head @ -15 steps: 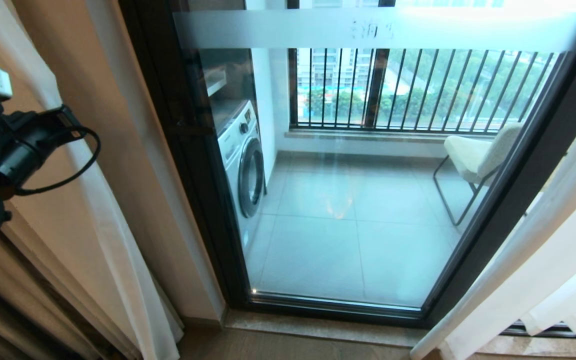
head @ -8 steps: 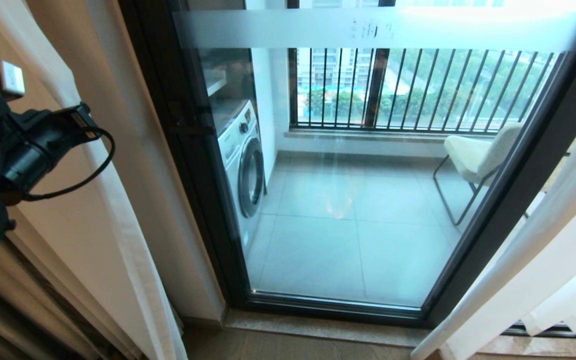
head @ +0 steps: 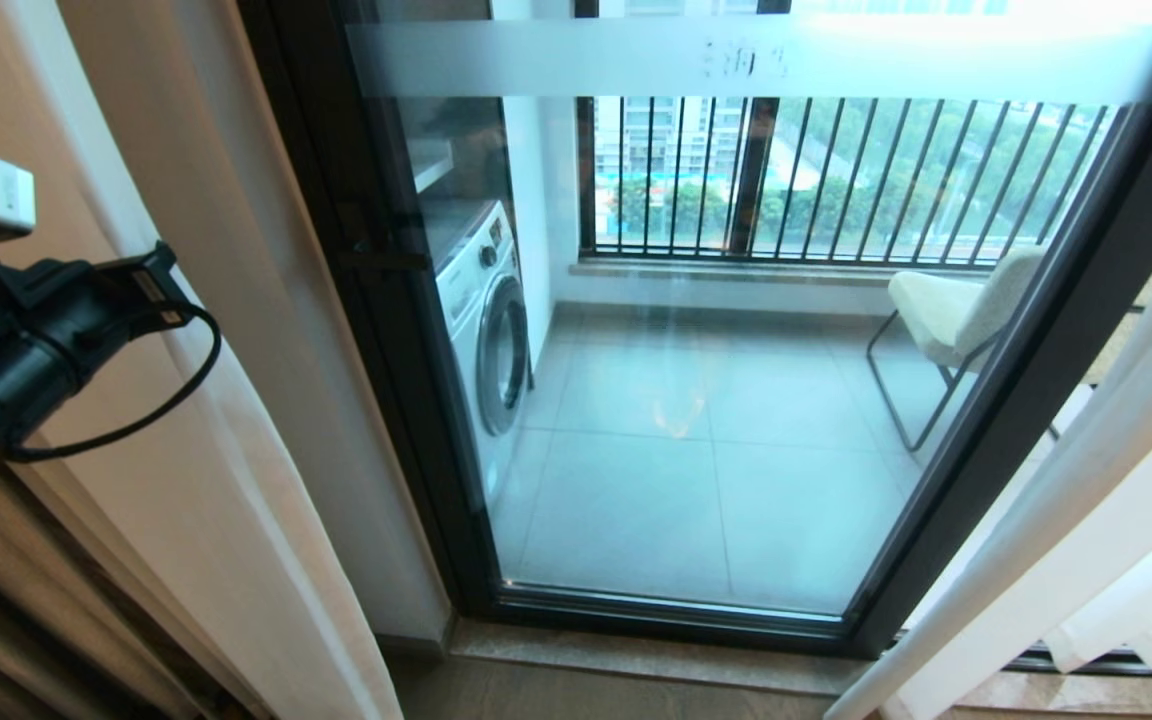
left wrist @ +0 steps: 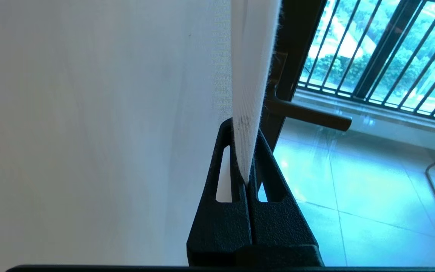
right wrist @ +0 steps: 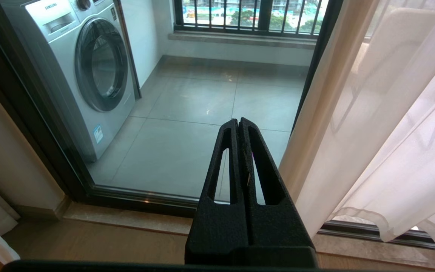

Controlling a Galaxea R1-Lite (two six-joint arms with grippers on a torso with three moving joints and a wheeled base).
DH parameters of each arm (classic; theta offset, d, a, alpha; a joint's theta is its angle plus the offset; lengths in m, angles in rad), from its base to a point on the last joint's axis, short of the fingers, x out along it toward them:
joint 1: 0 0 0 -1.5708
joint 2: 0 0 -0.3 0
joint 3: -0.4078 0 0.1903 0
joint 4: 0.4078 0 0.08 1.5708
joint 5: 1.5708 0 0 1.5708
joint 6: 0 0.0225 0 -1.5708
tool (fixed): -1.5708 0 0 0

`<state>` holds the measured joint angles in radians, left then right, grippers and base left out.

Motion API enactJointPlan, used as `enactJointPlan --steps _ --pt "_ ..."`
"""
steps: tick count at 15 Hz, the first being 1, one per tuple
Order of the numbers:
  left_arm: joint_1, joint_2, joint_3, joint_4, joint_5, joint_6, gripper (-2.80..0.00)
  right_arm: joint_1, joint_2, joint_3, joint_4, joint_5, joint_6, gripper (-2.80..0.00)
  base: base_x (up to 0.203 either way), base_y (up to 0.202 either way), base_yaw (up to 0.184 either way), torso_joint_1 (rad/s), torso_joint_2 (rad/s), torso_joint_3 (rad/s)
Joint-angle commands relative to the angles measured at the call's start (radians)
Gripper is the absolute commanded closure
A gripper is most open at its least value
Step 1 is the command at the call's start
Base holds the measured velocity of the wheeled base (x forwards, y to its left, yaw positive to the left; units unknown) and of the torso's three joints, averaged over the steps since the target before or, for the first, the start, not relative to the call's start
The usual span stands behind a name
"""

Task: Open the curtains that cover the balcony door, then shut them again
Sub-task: Close the inner curtains on both sides

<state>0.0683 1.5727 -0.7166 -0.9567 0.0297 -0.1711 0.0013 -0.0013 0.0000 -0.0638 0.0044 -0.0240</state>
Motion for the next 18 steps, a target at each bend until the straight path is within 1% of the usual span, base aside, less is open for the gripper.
enactJointPlan --steps 1,5,11,18 --pt "-0.015 -0.026 0.011 -0.007 0.004 0.004 0.0 0.0 0.001 0.0 -0.001 0.0 -0.001 0.0 0.0 0.0 0.0 0.0 0.0 0.0" --pt "-0.062 -0.038 0.009 -0.002 0.019 0.014 0.0 0.0 0.001 0.0 -0.001 0.0 -0.001 0.0 0.0 0.0 0.0 0.0 0.0 0.0" --pt "-0.051 -0.037 0.0 0.001 0.058 0.012 0.0 0.0 0.001 0.0 -0.001 0.0 -0.001 0.0 0.0 0.0 0.0 0.0 0.0 0.0" --pt "-0.051 -0.018 0.006 -0.007 0.051 0.01 0.0 0.0 0.001 0.0 -0.001 0.0 -0.001 0.0 0.0 0.0 0.0 0.0 0.0 0.0"
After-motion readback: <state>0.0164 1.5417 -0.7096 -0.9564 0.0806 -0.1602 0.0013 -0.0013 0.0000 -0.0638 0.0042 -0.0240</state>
